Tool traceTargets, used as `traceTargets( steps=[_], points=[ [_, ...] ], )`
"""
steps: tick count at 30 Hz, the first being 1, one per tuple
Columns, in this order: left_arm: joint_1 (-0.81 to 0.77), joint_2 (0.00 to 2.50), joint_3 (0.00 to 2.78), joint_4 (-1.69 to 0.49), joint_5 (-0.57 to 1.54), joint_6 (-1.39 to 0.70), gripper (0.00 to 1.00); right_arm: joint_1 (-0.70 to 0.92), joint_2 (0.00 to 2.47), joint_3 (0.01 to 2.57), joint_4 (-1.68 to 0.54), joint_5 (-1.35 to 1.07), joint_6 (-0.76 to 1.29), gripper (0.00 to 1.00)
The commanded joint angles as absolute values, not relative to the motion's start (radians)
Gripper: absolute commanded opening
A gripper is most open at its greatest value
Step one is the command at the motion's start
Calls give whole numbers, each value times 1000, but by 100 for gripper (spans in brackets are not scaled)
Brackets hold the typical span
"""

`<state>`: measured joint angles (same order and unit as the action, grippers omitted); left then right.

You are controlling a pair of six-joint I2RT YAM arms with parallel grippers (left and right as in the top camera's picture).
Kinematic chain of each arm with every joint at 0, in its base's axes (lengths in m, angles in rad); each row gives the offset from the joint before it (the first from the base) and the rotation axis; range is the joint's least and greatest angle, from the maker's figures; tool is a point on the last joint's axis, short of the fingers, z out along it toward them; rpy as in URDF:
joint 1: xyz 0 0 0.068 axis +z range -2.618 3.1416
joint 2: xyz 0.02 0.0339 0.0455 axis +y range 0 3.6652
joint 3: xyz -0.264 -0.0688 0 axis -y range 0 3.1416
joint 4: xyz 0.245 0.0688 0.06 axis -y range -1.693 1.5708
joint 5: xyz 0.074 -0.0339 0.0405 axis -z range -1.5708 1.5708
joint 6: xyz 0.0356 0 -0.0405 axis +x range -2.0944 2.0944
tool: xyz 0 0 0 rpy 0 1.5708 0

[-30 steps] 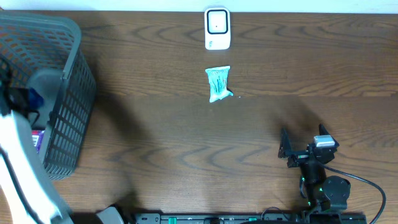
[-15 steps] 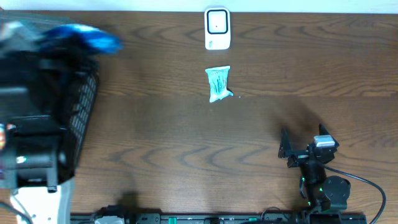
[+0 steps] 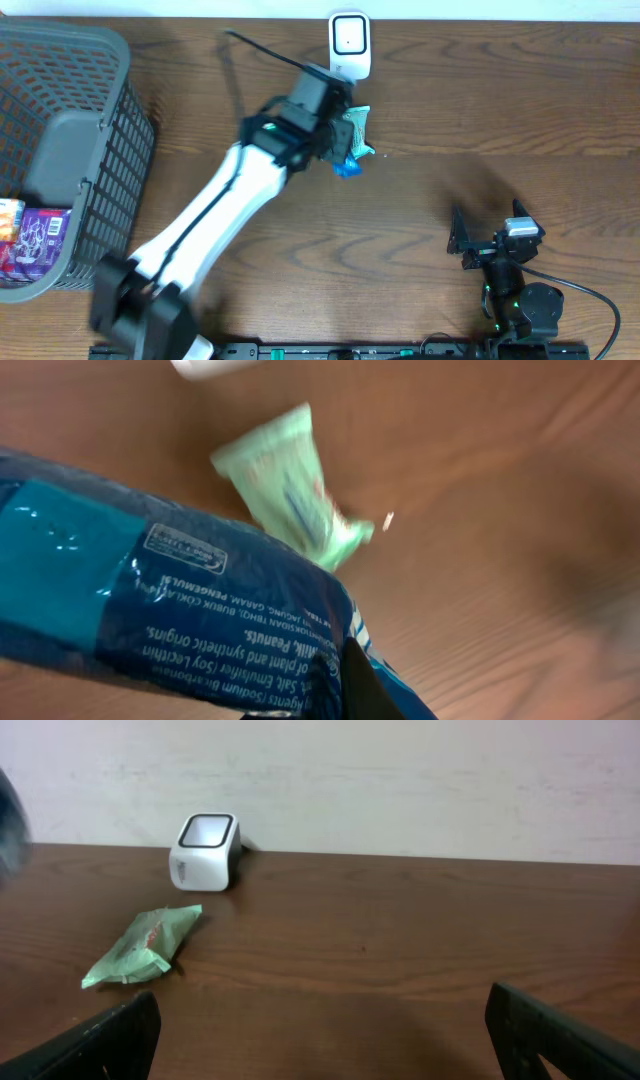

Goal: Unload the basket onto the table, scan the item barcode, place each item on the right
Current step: 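Carry the blue packet to the scanner and release it beside the green pack, then reach the left gripper into the basket and grasp the purple pad pack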

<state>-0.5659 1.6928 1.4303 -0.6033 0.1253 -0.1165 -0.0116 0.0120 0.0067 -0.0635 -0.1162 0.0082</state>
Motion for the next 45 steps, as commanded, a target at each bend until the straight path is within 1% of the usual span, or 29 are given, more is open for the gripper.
traceTargets(
  steps=[1,4,6,7,9,11,12,13,16,18,23,28,29,30,31,32,33,36,39,44,45],
  points=[
    [-575,1778,1427,-614,120,51,7,-10,7,6,-67,-122,22,99],
    [-571,1861,1427,-637,120,134,7,-10,7,6,-67,-122,22,99],
    [-567,1891,1427,-645,119,156,9,-10,7,6,-67,-122,22,99],
    [-565,1900,1427,-645,119,165,11,-10,7,6,-67,-122,22,99],
    [-558,1919,1427,-642,94,168,21,-10,7,6,-67,-122,22,99],
    [-546,1931,1427,-639,15,168,24,-10,7,6,-67,-122,22,99],
    [-540,1933,1427,-639,-13,168,33,-10,7,6,-67,-122,22,99],
    [-535,1933,1427,-639,-33,168,47,-10,7,6,-67,-122,22,99],
    [-509,1927,1436,-648,-115,166,48,-10,7,6,-67,-122,22,99],
    [-496,1909,1447,-659,-147,127,48,-10,7,6,-67,-122,22,99],
    [-455,1806,1457,-665,-150,-58,48,-10,7,6,-67,-122,22,99],
    [-391,1644,1457,-674,-150,-170,48,-10,7,6,-67,-122,22,99],
    [-352,1567,1457,-674,-150,-200,57,-10,7,6,-67,-122,22,99],
    [-331,1531,1457,-674,-150,-209,59,-10,7,6,-67,-122,22,99],
    [-307,1496,1457,-674,-150,-217,64,-10,7,6,-67,-122,22,99],
    [-274,1453,1457,-677,-150,-224,72,-10,7,6,-67,-122,22,99],
    [-252,1428,1457,-677,-150,-224,75,-10,7,6,-67,-122,22,99],
    [-150,1343,1457,-693,-150,-233,82,-10,7,6,-67,-122,22,99],
    [-14,1276,1457,-722,-150,-315,83,-10,7,6,-67,-122,22,99],
    [235,1219,1456,-759,-140,-463,99,-10,7,6,-67,-122,22,99],
    [289,1219,1456,-767,-140,-462,98,-10,7,6,-67,-122,22,99]
  ],
)
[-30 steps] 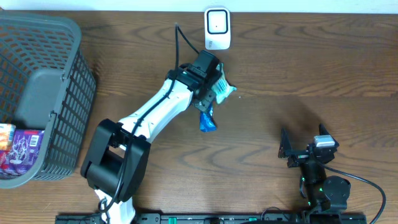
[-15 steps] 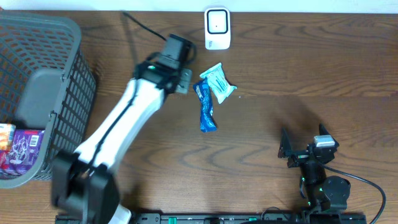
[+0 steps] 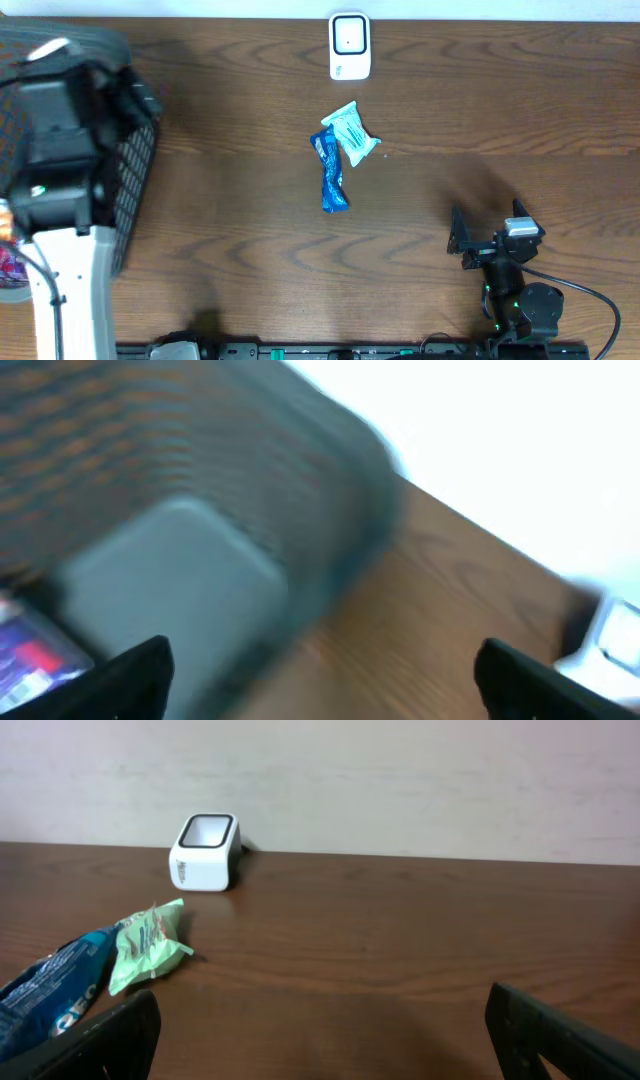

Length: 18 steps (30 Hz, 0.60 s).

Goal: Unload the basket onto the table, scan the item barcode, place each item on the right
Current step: 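Reach the left gripper into the basket and grasp the purple pad pack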

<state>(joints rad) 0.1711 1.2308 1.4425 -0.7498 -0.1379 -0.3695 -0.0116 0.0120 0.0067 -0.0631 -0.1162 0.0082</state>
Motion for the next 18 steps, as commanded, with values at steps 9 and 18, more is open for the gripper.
traceTargets(
  steps=[9,18],
  points=[
    [448,1298,1419,-799,-178,-443,98,-10,7,6,-67,-122,22,99],
    [590,1438,1419,-886,-177,-514,98,-10,7,6,-67,-122,22,99]
  ],
)
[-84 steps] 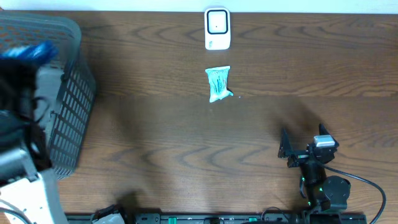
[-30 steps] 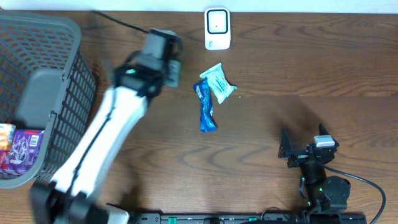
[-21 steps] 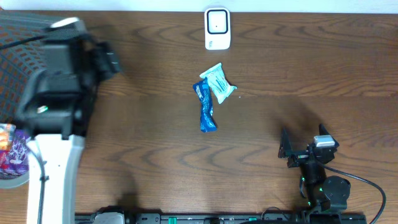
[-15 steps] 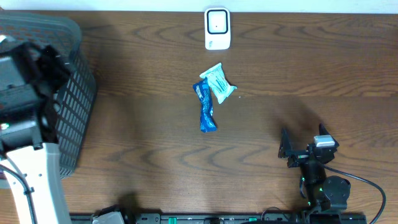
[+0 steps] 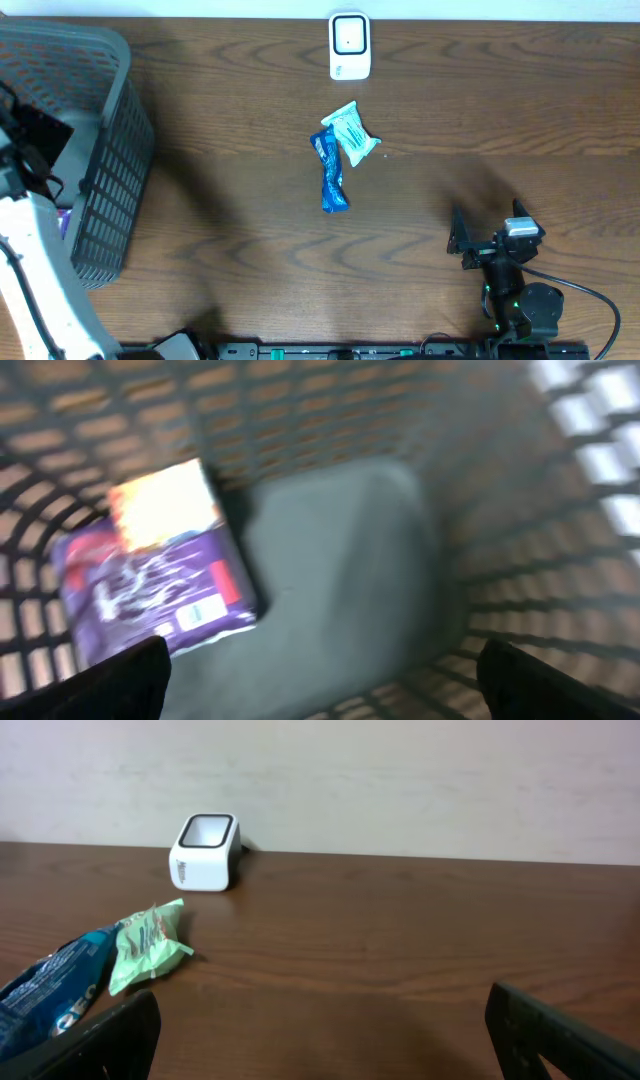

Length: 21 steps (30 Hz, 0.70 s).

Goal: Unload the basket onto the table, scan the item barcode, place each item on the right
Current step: 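Reach the left gripper into the basket and grasp the purple pad pack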

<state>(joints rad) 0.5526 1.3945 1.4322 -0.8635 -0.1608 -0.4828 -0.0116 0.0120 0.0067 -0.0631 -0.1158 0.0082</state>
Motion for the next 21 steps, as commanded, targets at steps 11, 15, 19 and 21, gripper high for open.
traceTargets(
  steps=[11,15,19,21],
  points=[
    [671,1670,1417,-1037,-377,-580,98,-10,7,6,-67,-122,22,99],
    [697,1736,1417,-1039,-379,-604,98,-10,7,6,-67,-122,22,99],
    [703,1805,1416,-1039,-379,-625,98,-10,7,6,-67,-122,22,99],
    [703,1833,1415,-1038,-378,-650,98,-10,7,6,-67,-122,22,99]
  ],
)
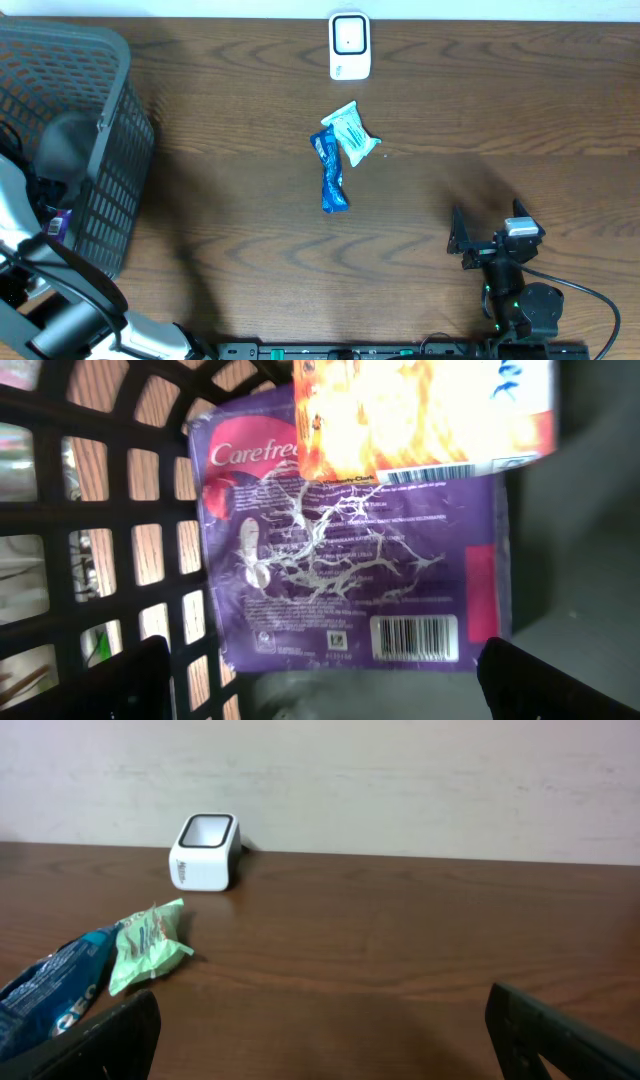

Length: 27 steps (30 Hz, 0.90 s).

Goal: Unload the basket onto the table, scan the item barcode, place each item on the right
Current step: 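Reach the left gripper into the basket and grasp the purple pad pack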

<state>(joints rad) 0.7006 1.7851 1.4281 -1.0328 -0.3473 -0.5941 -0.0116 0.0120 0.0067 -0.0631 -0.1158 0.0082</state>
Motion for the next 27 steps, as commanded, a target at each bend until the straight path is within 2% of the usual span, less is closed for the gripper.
traceTargets(
  steps=[1,6,8,12,15,21,23,27],
  points=[
    [703,1845,1415,-1035,-378,-659,98,-10,7,6,-67,-122,22,99],
    [699,1903,1415,-983,-361,-645,99,-10,7,6,-67,-122,22,99],
    [691,1907,1415,-904,-247,-539,97,-10,7,6,-67,-122,22,99],
    [675,1906,1416,-852,-175,-520,93,-10,7,6,-67,-122,22,99],
    [663,1906,1416,-834,-176,-520,92,-10,7,6,-67,-122,22,99],
    [662,1910,1402,-840,-236,-521,81,-10,7,6,-67,-122,22,99],
    [663,1910,1362,-838,-316,-538,81,-10,7,6,-67,-122,22,99],
    [664,1910,1288,-808,-331,-539,81,-10,7,6,-67,-122,22,99]
  ],
)
